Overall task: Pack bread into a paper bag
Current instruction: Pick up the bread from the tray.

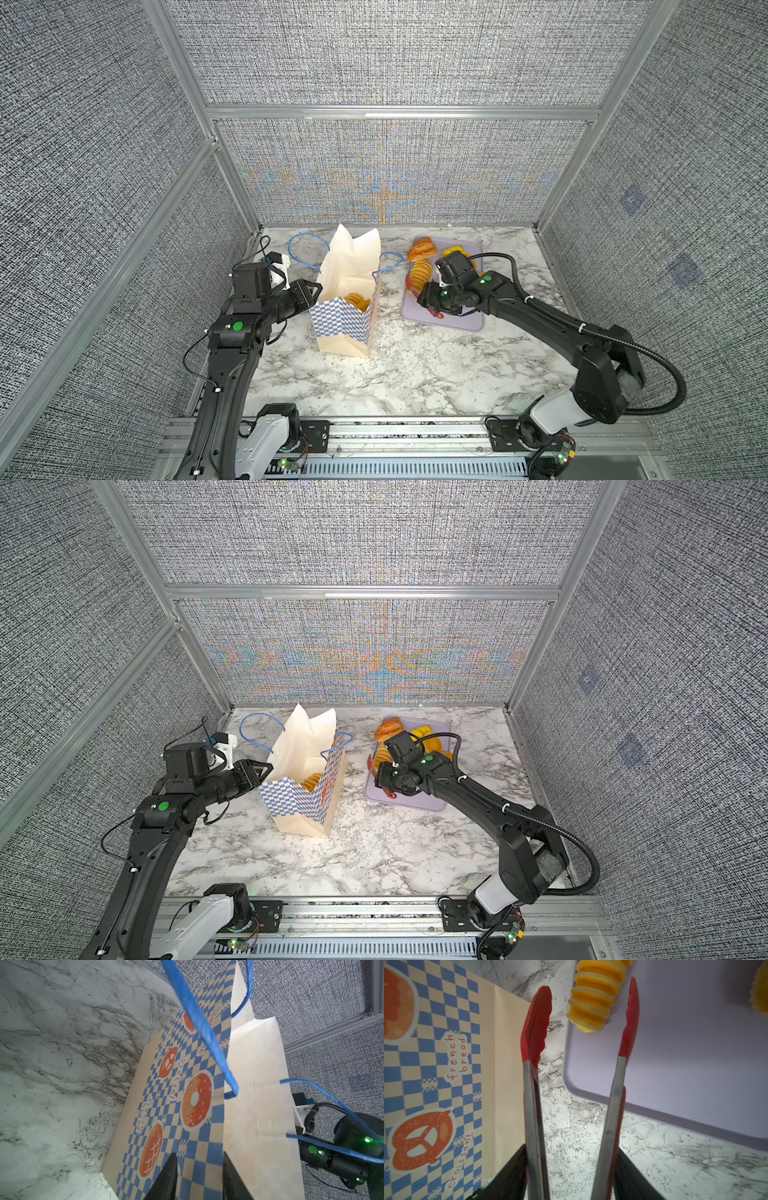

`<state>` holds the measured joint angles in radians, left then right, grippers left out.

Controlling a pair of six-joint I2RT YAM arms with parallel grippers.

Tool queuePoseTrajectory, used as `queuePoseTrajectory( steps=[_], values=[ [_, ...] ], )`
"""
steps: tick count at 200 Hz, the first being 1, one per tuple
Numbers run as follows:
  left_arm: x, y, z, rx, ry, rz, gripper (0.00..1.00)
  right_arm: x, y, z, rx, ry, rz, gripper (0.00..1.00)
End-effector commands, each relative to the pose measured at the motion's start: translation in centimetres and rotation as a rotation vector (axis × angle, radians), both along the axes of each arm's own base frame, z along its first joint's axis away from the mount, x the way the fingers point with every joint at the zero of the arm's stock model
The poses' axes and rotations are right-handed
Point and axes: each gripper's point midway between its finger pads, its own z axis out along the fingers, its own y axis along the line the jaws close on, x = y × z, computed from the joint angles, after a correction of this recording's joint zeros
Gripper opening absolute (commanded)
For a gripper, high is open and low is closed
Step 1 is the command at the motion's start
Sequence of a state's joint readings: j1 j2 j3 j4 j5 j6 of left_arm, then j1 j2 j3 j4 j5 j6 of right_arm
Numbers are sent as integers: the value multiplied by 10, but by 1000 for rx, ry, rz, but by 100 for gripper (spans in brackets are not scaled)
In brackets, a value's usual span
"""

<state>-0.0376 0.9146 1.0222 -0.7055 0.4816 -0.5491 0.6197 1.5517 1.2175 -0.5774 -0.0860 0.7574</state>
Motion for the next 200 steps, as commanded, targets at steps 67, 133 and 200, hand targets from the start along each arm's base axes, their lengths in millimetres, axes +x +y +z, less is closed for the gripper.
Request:
queuePoseTrajectory(
  steps=[67, 133, 200],
  values=[
    [0, -2, 0, 6, -14, -18, 35, 26, 8, -6, -6, -12, -53, 63],
    [1, -2, -1, 4, -10, -21, 35, 33, 3, -13, -47, -12, -86, 62],
    [1, -3, 0, 1, -12, -22, 35, 36, 6, -23, -60, 6, -79, 59]
  ],
)
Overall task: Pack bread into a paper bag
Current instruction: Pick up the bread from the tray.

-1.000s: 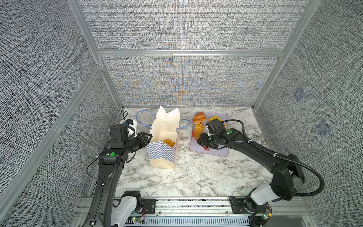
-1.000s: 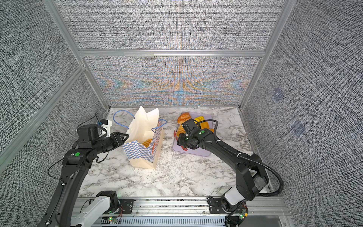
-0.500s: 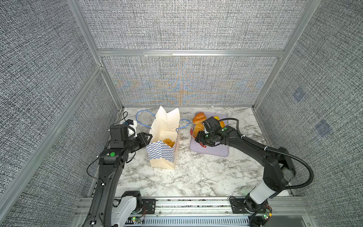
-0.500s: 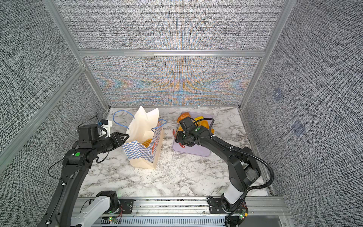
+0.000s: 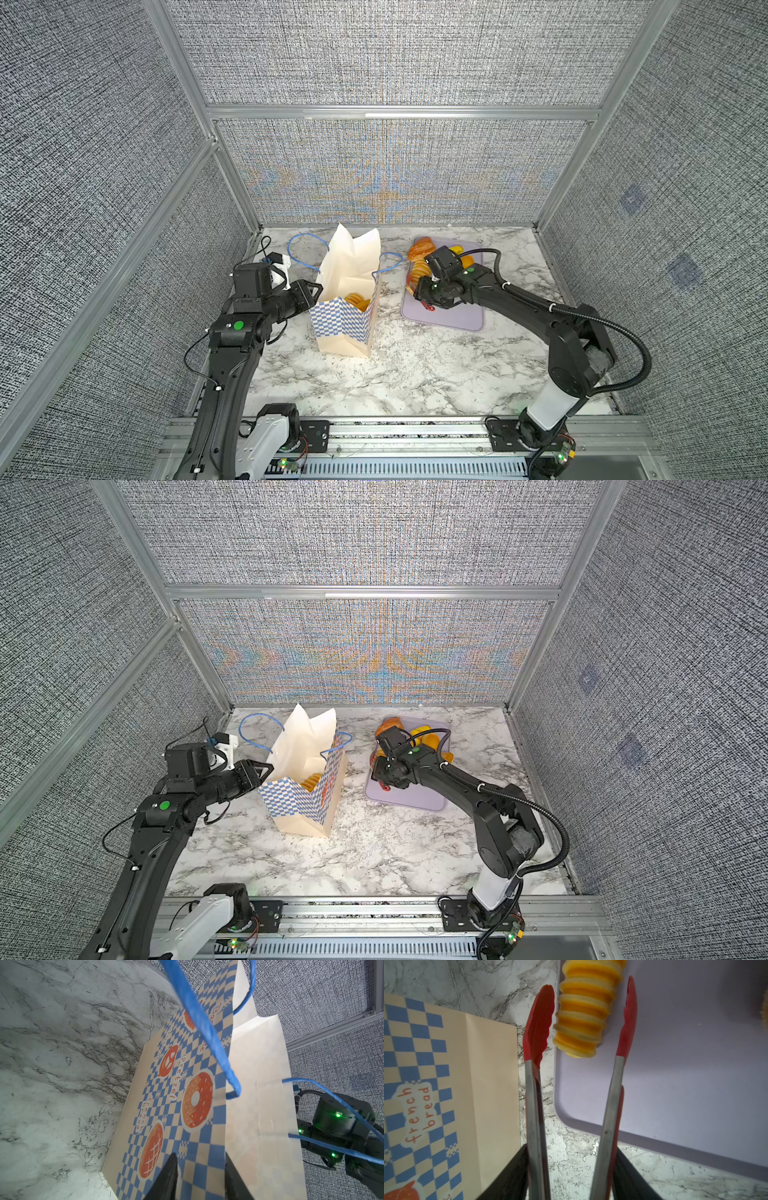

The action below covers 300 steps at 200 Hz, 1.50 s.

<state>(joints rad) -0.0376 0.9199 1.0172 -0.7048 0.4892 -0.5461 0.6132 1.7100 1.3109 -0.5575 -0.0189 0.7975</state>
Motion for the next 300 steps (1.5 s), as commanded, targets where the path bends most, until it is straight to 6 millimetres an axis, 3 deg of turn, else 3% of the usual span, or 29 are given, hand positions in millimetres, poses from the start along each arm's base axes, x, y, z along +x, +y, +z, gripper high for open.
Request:
queuePoseTrajectory(
  steps=[1, 51, 103, 172, 258, 300],
  values=[
    [1, -1, 3, 4, -21, -14, 35, 3, 0, 2, -4, -12, -3, 58],
    [1, -1, 3, 4, -21, -14, 35, 0, -4, -2, -19, -6, -1, 54],
    [1, -1, 3, 3, -21, -13, 35, -13, -20, -1, -22, -9, -14, 45],
    [1, -1, 4, 1, -28, -13, 35, -35, -35, 16, 2, -36, -4, 37],
    [0, -1, 6, 1, -30, -11, 35, -60, -48, 28, 30, -65, 16, 36],
    [1, -1, 7, 1, -31, -10, 35, -68, -56, 49, 41, -117, 22, 35]
  ],
)
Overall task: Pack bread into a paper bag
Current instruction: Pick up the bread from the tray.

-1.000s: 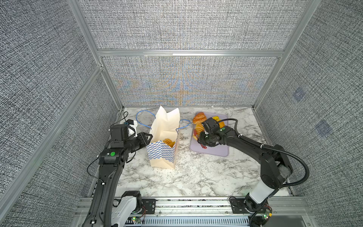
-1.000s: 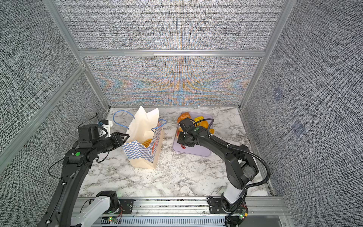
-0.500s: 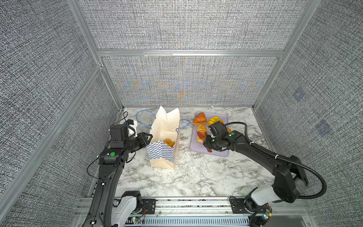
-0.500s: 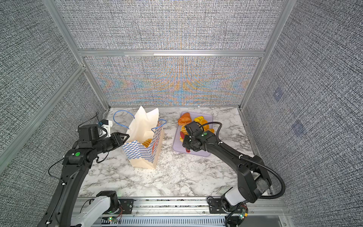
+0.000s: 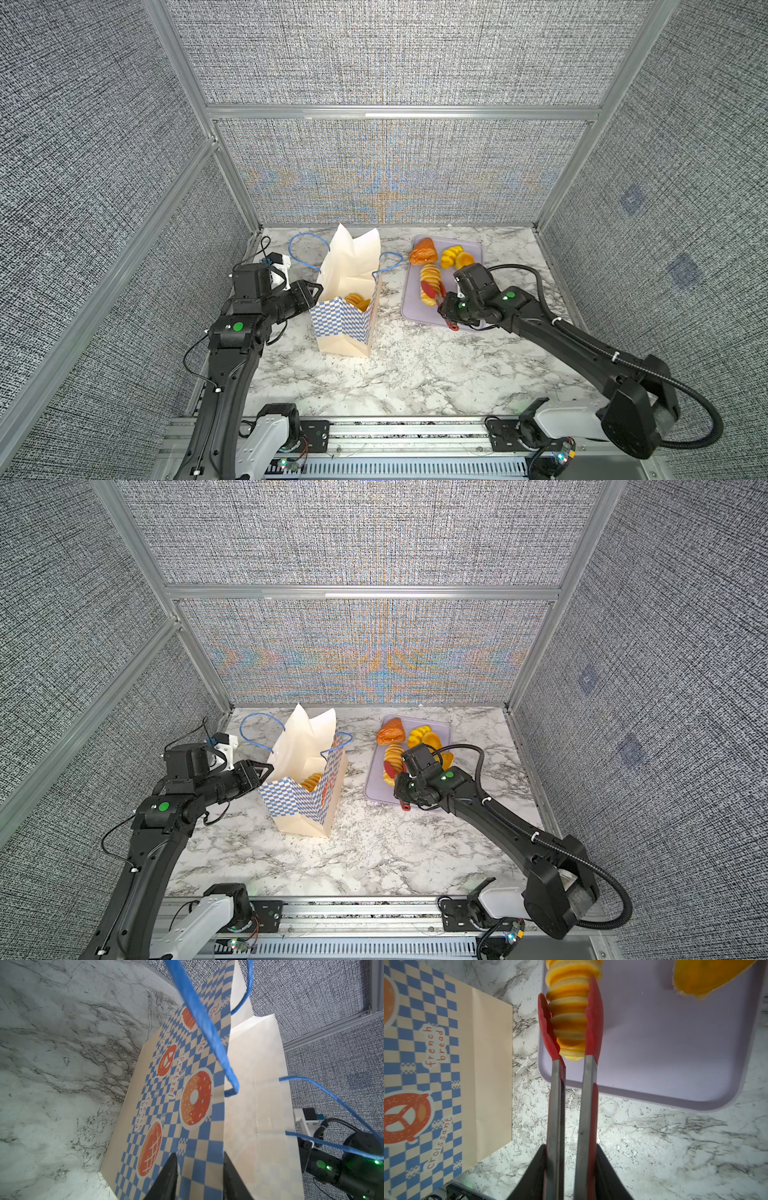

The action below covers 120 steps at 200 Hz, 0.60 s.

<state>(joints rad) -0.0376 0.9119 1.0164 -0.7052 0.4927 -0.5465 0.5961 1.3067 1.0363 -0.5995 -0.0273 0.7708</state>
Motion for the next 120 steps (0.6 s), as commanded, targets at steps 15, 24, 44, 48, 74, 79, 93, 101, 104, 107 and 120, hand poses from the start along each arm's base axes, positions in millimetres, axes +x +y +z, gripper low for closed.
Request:
queuePoseTrajectory(
  steps=[15, 24, 44, 48, 74, 79, 93, 101, 104, 107, 120],
  values=[
    [2, -1, 6, 2, -24, -8, 35, -4, -7, 22, 1, -65, 12, 35],
    [2, -1, 6, 3, -26, -7, 35, -5, -9, 29, 5, -82, 13, 35],
    [2, -1, 6, 2, -25, -7, 34, -7, -10, 48, 22, -128, 24, 35],
    [2, -1, 7, 1, -26, -5, 34, -7, -11, 51, 26, -136, 26, 35],
    [2, -1, 8, 1, -28, -6, 33, -9, -11, 80, 51, -197, 41, 35],
    [2, 0, 8, 1, -30, -5, 33, -8, -11, 85, 56, -211, 44, 35],
    [2, -1, 9, -1, -30, -5, 32, -8, -10, 101, 76, -247, 52, 35],
    [2, -1, 9, 0, -30, -5, 32, -8, -9, 110, 89, -267, 59, 35],
    [2, 0, 9, 1, -30, -4, 32, -8, -8, 113, 94, -272, 64, 35],
    [2, 0, 9, 1, -32, -5, 32, -9, -7, 117, 100, -279, 68, 35],
    [1, -1, 9, 1, -31, -6, 31, -9, -4, 131, 125, -305, 87, 35]
  ],
)
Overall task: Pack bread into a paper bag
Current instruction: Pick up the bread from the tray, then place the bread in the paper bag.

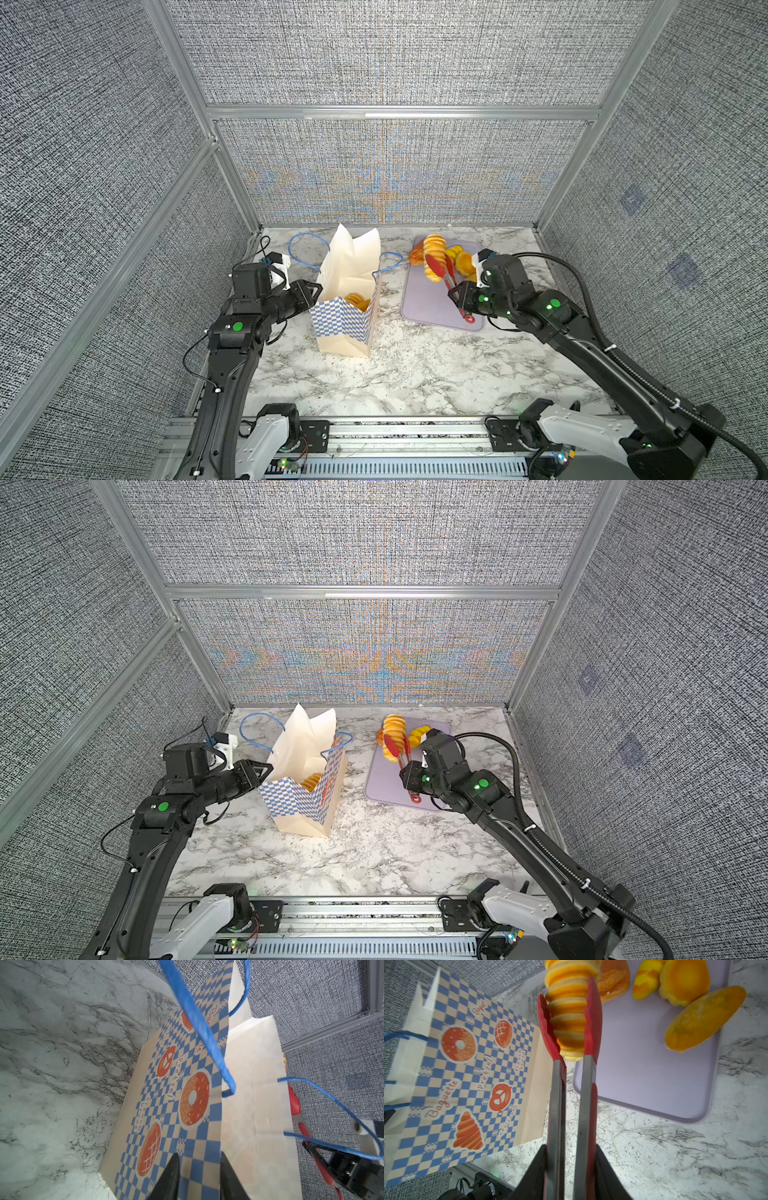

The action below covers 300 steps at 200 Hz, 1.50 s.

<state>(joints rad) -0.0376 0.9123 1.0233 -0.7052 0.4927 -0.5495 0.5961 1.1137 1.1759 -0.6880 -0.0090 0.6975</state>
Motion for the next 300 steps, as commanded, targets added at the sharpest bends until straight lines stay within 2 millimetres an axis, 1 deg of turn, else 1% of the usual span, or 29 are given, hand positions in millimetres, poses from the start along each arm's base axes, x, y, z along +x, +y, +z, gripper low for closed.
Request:
queuePoseTrajectory(
  steps=[1, 48, 85, 120, 162, 185, 205, 230, 253, 300],
  values=[
    [1, 0, 7, 4, -27, -7, 31, 1, 7, 27, 36, -68, 47, 35],
    [1, -1, 9, -2, -30, -9, 29, -3, 27, 84, 155, -184, 148, 35],
    [1, -1, 11, -1, -33, -10, 28, -8, 46, 122, 230, -255, 228, 35],
    [1, -1, 12, -2, -34, -9, 24, -17, 72, 147, 263, -296, 323, 35],
    [1, -1, 11, -2, -31, -10, 22, -38, 106, 173, 268, -359, 433, 35],
    [2, -2, 11, -3, -29, -10, 20, -48, 121, 179, 261, -367, 477, 35],
    [2, -2, 10, -6, -28, -9, 18, -54, 133, 175, 250, -359, 505, 35],
    [2, -2, 9, -10, -26, -11, 16, -57, 145, 161, 221, -330, 521, 35],
    [2, -2, 9, -8, -27, -12, 13, -60, 152, 148, 191, -310, 532, 35],
    [3, -2, 9, -7, -27, -10, 8, -64, 158, 125, 137, -269, 540, 35]
  ],
)
